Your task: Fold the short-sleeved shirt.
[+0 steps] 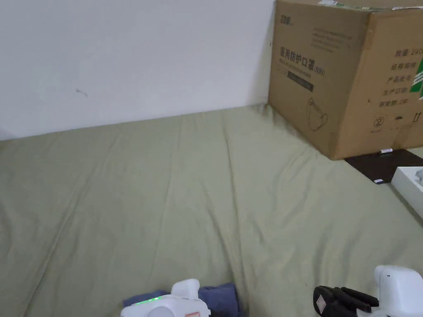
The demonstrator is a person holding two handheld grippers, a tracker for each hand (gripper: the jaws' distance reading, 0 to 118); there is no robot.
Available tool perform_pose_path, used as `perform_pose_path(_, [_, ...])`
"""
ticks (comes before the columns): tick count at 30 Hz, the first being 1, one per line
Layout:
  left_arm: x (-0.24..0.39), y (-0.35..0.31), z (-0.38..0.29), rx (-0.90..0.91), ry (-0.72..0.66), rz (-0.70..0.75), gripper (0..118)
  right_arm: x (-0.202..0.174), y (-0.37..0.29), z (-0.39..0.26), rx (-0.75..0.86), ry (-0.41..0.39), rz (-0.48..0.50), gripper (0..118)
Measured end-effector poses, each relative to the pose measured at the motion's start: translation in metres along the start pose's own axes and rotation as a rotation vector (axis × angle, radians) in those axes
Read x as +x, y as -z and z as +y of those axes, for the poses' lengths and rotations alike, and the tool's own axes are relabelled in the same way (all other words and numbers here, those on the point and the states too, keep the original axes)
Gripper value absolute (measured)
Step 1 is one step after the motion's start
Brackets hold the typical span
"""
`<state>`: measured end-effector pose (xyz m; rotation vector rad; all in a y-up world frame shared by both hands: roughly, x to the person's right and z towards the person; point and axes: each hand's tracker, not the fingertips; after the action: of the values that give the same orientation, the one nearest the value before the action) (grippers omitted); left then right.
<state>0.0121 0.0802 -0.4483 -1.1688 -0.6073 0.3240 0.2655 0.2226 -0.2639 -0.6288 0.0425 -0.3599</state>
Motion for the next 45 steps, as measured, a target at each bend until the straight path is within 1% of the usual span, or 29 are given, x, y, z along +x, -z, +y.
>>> perform_pose_path(1, [-0.006,-0.004,0.001,-0.002,-0.043,-0.055,0,-0.001,0.001,-0.001,-0.003,0.005,0.004,0])
perform_pose_path(3, [-0.011,-0.026,0.0,0.049,-0.082,-0.139,0,-0.004,0.002,0.0,-0.008,0.023,0.029,0])
perform_pose_path(5, [-0.014,-0.062,0.001,0.164,-0.056,-0.184,0,-0.007,0.002,0.004,-0.001,0.039,0.076,0])
perform_pose_path(6, [-0.012,-0.087,0.001,0.236,-0.019,-0.173,0,-0.01,0.001,0.007,0.01,0.037,0.097,0])
perform_pose_path(8, [-0.011,-0.139,0.002,0.355,0.062,-0.12,0,-0.02,-0.004,0.016,0.046,0.013,0.125,0])
perform_pose_path(9, [-0.009,-0.167,0.0,0.43,0.111,-0.064,0,-0.027,-0.007,0.021,0.077,-0.013,0.142,0])
perform_pose_path(11, [-0.004,-0.22,-0.007,0.621,0.222,0.062,0,-0.042,-0.015,0.032,0.162,-0.075,0.159,0])
perform_pose_path(13, [0.003,-0.259,-0.015,0.767,0.288,0.147,0,-0.06,-0.022,0.042,0.249,-0.143,0.164,0])
perform_pose_path(16, [0.016,-0.294,-0.034,0.948,0.363,0.304,0,-0.087,-0.032,0.052,0.402,-0.238,0.122,0])
perform_pose_path(18, [0.021,-0.306,-0.046,1.036,0.384,0.372,0,-0.1,-0.037,0.052,0.5,-0.265,0.101,0])
perform_pose_path(19, [0.02,-0.308,-0.054,1.09,0.399,0.378,0,-0.105,-0.039,0.047,0.57,-0.272,0.078,0])
perform_pose_path(20, [0.018,-0.306,-0.061,1.139,0.41,0.407,0,-0.109,-0.039,0.038,0.647,-0.284,0.035,0])
perform_pose_path(21, [0.016,-0.303,-0.07,1.187,0.41,0.455,0,-0.112,-0.036,0.025,0.728,-0.318,-0.055,0])
perform_pose_path(23, [0.012,-0.296,-0.083,1.254,0.394,0.546,0,-0.119,-0.03,0.007,0.784,-0.346,-0.2,0])
perform_pose_path(24, [0.005,-0.292,-0.088,1.229,0.312,0.534,0,-0.118,-0.028,0.001,0.773,-0.346,-0.222,0])
perform_pose_path(25, [0.002,-0.291,-0.093,1.224,0.279,0.521,0,-0.117,-0.024,-0.005,0.736,-0.32,-0.217,0])
perform_pose_path(26, [0.0,-0.289,-0.095,1.217,0.284,0.515,0,-0.115,-0.022,-0.009,0.704,-0.292,-0.21,0])
perform_pose_path(28, [-0.001,-0.286,-0.095,1.195,0.297,0.531,0,-0.112,-0.02,-0.012,0.657,-0.295,-0.192,0])
perform_pose_path(31, [0.0,-0.284,-0.094,1.169,0.32,0.545,0,-0.107,-0.022,-0.012,0.656,-0.313,-0.208,0])
perform_pose_path(34, [-0.002,-0.283,-0.095,1.17,0.289,0.537,0,-0.104,-0.026,-0.008,0.65,-0.278,-0.2,0])
perform_pose_path(36, [-0.003,-0.284,-0.095,1.165,0.291,0.538,0,-0.102,-0.027,-0.006,0.646,-0.271,-0.195,0])
perform_pose_path(37, [-0.005,-0.288,-0.097,1.16,0.292,0.514,0,-0.1,-0.028,-0.004,0.631,-0.268,-0.172,0])
perform_pose_path(38, [-0.008,-0.292,-0.097,1.156,0.288,0.462,0,-0.098,-0.026,-0.002,0.597,-0.271,-0.113,0])
perform_pose_path(39, [-0.012,-0.298,-0.097,1.136,0.278,0.402,0,-0.093,-0.023,0.003,0.539,-0.274,-0.033,0])
perform_pose_path(40, [-0.014,-0.303,-0.098,1.116,0.276,0.404,0,-0.087,-0.008,0.011,0.355,-0.256,0.118,0])
perform_pose_path(42, [-0.019,-0.31,-0.102,1.09,0.297,0.493,0,-0.073,0.027,0.02,0.027,-0.168,0.304,0])
perform_pose_path(43, [-0.023,-0.313,-0.105,1.078,0.316,0.53,0,-0.067,0.057,0.017,-0.162,-0.111,0.325,0])
perform_pose_path(44, [-0.026,-0.314,-0.107,1.071,0.326,0.549,0,-0.065,0.081,0.012,-0.292,-0.089,0.285,0])
perform_pose_path(45, [-0.03,-0.315,-0.11,1.061,0.324,0.556,0,-0.062,0.106,0.006,-0.406,-0.092,0.243,0])
